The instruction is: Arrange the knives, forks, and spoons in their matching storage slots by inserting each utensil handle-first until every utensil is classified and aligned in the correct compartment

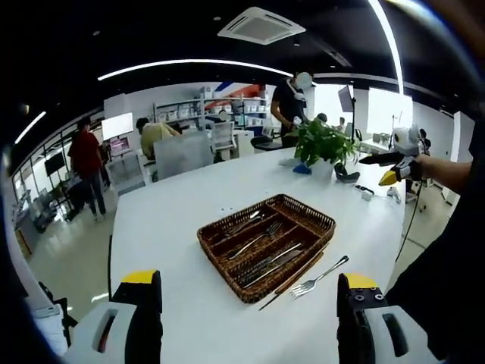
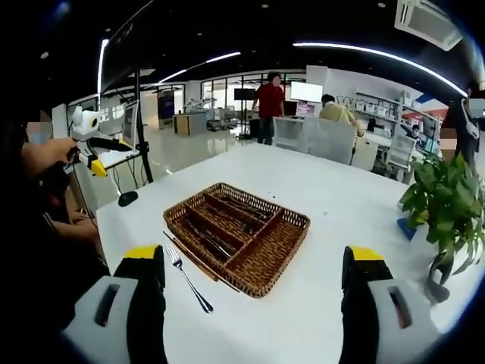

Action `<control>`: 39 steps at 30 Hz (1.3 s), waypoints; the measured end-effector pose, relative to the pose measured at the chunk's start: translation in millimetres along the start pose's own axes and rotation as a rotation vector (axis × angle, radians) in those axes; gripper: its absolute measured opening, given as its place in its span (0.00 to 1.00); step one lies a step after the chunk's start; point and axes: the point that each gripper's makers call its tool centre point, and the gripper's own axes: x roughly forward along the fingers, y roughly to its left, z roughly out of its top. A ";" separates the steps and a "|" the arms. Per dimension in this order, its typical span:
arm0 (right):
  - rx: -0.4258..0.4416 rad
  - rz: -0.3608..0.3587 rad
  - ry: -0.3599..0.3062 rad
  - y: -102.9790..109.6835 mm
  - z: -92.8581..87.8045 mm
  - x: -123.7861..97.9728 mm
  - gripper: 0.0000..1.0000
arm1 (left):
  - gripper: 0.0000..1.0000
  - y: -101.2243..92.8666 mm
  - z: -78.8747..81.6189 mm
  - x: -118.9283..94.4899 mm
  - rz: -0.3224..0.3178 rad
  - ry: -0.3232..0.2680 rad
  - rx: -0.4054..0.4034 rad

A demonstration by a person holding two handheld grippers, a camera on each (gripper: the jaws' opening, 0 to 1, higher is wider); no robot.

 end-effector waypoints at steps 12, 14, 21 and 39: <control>-0.043 0.021 0.018 0.4 -3.7 6.4 0.99 | 1.00 9.9 4.3 0.1 0.053 -0.032 0.000; -0.050 0.037 0.030 0.7 -5.0 10.3 0.99 | 1.00 11.0 3.8 1.2 0.057 -0.033 -0.010; -0.161 0.105 -0.006 10.5 11.4 30.2 0.99 | 1.00 13.6 2.2 0.9 0.059 -0.020 0.012; -0.224 0.199 -0.008 30.9 24.9 57.3 0.99 | 1.00 17.4 -9.9 -2.3 0.070 -0.010 -0.004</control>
